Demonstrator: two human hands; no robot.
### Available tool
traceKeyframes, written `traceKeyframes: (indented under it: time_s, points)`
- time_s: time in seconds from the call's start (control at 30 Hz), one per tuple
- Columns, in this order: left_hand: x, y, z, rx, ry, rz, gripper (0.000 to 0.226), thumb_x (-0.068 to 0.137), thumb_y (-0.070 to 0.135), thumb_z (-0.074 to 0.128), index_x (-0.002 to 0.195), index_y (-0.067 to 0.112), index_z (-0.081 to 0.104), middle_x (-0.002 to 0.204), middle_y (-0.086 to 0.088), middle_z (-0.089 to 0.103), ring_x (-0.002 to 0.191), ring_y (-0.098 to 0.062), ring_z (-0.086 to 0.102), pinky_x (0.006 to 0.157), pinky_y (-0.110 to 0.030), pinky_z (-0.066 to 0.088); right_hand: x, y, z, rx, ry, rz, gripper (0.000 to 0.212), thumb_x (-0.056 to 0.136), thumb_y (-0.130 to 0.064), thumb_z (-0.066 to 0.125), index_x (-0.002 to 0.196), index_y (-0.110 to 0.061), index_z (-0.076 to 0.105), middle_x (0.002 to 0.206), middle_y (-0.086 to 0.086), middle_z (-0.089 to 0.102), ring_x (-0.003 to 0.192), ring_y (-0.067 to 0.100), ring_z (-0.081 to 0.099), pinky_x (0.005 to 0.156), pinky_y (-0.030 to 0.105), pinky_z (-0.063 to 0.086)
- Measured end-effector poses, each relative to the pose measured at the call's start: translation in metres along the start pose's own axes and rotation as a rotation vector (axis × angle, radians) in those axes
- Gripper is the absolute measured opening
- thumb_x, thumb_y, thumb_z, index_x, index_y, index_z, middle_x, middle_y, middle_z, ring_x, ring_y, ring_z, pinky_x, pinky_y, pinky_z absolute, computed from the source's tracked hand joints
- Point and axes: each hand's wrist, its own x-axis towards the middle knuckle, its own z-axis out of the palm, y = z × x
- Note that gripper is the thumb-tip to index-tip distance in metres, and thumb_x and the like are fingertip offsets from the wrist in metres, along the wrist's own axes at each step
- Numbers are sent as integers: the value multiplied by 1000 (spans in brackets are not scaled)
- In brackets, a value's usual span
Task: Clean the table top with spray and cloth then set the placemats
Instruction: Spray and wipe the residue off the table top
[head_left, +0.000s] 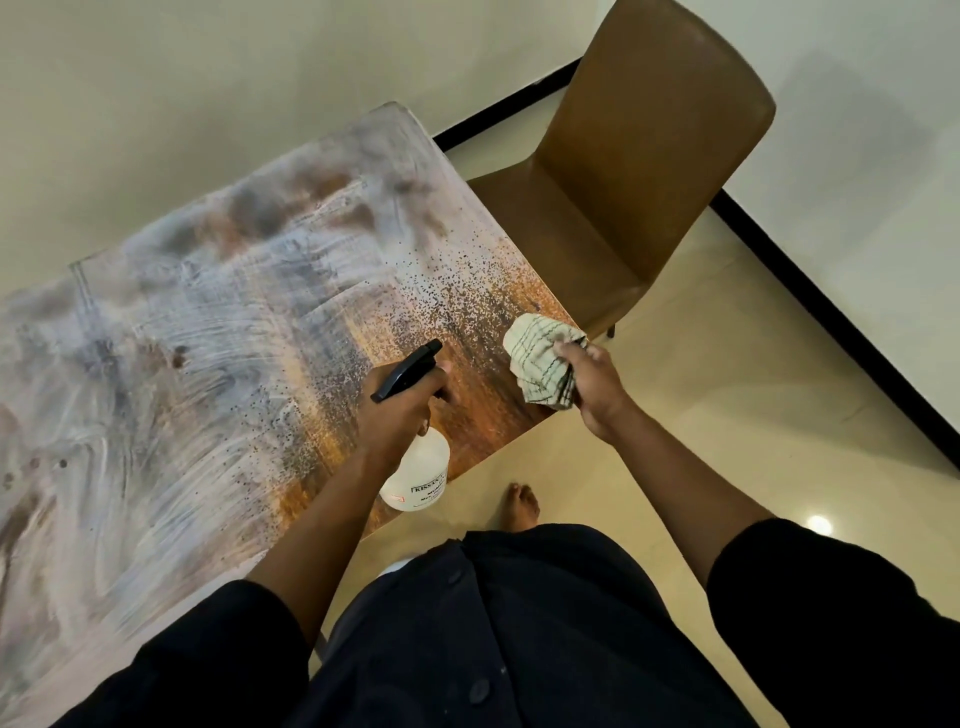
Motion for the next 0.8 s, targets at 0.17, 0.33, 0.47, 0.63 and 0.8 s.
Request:
traceKeyframes:
  time_s: [0.17, 0.33, 0.47, 0.63, 0.8]
  points:
    - [-1, 2, 3, -18, -3, 6, 50, 103, 7, 67, 79, 48, 83, 77, -21, 76, 37, -14, 44, 45, -26, 41, -3, -17, -8, 234, -121, 102, 57, 84, -35, 79, 131, -7, 65, 123, 24, 69, 113, 43, 68, 93, 67, 52]
    - [-1, -4, 1, 24, 22, -6, 30, 104, 8, 68, 76, 5, 77, 76, -20, 76, 36, -15, 45, 45, -26, 42, -2, -26, -6, 109, 89, 54, 39, 82, -1, 81, 117, -3, 66, 110, 22, 74, 95, 37, 75, 82, 62, 59]
    - [-4, -12, -4, 33, 34, -4, 22, 104, 14, 70, 93, -3, 79, 76, -18, 77, 36, -17, 45, 46, -27, 42, 6, -31, -7, -668, 335, -318, 41, 87, -5, 75, 128, -12, 71, 123, 10, 73, 107, 24, 70, 86, 29, 55]
    - [-10, -11, -8, 38, 10, -6, 25, 105, 11, 68, 83, 19, 80, 77, -19, 77, 37, -14, 45, 47, -33, 44, 7, 13, -9, -1172, 166, -576, 51, 86, -4, 68, 136, -10, 64, 137, 13, 64, 131, 35, 55, 106, 43, 45]
    - [-12, -14, -16, 48, 2, -3, 30, 104, 16, 69, 78, 24, 81, 79, -21, 77, 38, -17, 46, 52, -50, 52, 4, 61, -6, -1663, -303, -412, 85, 96, -30, 60, 163, -14, 11, 171, 11, -1, 158, 28, -4, 126, 43, 1]
